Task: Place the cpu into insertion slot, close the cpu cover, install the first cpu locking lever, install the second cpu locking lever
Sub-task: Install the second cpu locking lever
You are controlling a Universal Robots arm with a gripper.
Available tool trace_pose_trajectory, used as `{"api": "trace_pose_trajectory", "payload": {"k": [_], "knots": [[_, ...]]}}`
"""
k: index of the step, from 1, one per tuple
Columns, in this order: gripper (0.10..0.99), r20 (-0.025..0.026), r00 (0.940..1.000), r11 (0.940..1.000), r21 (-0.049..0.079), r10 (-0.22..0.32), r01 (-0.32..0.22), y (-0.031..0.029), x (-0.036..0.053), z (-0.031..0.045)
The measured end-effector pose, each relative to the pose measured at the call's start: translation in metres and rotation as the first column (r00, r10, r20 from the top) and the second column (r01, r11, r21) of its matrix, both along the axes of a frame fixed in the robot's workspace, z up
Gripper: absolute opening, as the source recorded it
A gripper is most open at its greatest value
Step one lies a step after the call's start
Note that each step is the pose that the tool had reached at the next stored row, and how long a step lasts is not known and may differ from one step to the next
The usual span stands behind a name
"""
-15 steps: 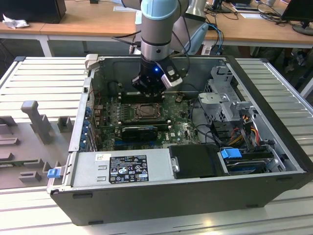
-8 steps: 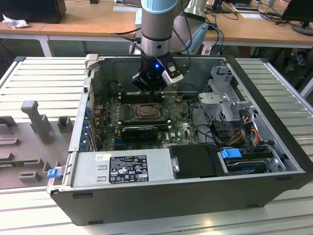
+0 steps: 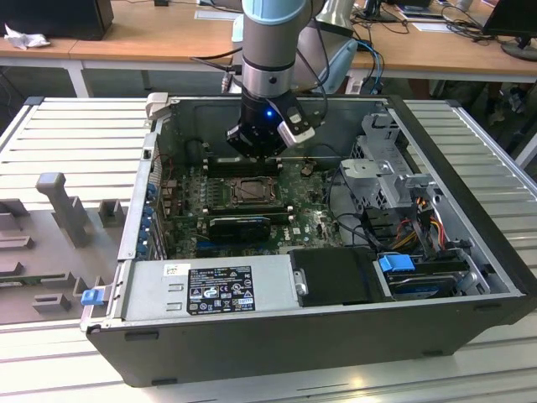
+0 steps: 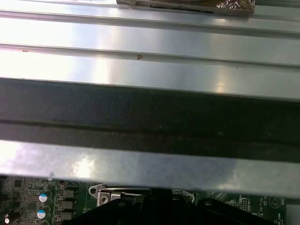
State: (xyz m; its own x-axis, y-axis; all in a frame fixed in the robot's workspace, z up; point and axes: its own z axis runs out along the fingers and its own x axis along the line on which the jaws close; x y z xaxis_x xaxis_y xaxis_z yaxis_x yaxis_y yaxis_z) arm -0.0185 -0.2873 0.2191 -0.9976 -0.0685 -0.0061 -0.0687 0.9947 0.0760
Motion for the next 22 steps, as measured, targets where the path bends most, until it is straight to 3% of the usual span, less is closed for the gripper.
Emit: {"api": "trace_pose_trajectory", "payload": {"k": [22], "knots": [[0.106, 0.0000, 1.0000, 1.0000, 0.000, 0.000, 0.000, -0.0096, 0.0003, 0.0025]]}}
